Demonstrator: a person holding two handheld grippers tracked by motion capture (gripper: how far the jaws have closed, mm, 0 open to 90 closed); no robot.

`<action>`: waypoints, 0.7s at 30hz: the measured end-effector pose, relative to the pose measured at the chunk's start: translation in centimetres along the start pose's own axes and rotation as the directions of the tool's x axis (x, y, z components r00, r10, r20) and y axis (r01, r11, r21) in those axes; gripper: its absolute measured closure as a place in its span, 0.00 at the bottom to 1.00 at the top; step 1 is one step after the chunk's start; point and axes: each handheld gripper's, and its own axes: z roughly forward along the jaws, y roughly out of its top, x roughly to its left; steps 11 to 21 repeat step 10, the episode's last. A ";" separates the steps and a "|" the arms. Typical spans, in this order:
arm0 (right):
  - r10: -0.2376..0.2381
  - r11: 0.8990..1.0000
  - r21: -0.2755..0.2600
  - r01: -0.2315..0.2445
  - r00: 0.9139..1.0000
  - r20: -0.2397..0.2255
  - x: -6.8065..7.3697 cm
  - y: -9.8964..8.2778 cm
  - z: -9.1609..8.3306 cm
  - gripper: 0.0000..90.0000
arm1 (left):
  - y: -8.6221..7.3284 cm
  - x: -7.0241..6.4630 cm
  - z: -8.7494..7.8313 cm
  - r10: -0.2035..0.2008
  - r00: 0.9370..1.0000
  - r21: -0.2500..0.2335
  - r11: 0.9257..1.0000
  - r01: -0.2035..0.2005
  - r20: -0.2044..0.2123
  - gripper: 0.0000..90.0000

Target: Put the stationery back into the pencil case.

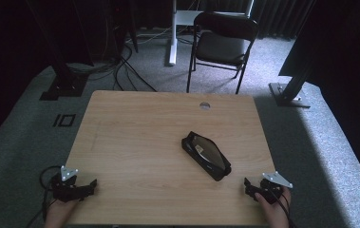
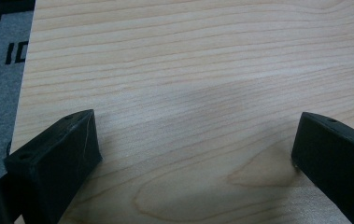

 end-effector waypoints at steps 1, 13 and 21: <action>-0.005 1.000 0.004 0.005 1.000 0.001 0.2 -0.1 0.1 0.17 | 0.0 0.0 0.0 0.000 1.000 0.000 1.000 0.000 0.000 0.01; 0.008 0.998 0.059 -0.008 1.000 -0.004 0.3 -0.1 0.6 0.16 | 0.0 0.0 0.0 0.000 1.000 -0.001 1.000 0.000 0.000 0.01; 0.008 0.998 0.059 -0.008 1.000 -0.004 0.3 -0.1 0.6 0.16 | 0.0 0.0 0.0 0.000 1.000 -0.001 1.000 0.000 0.000 0.01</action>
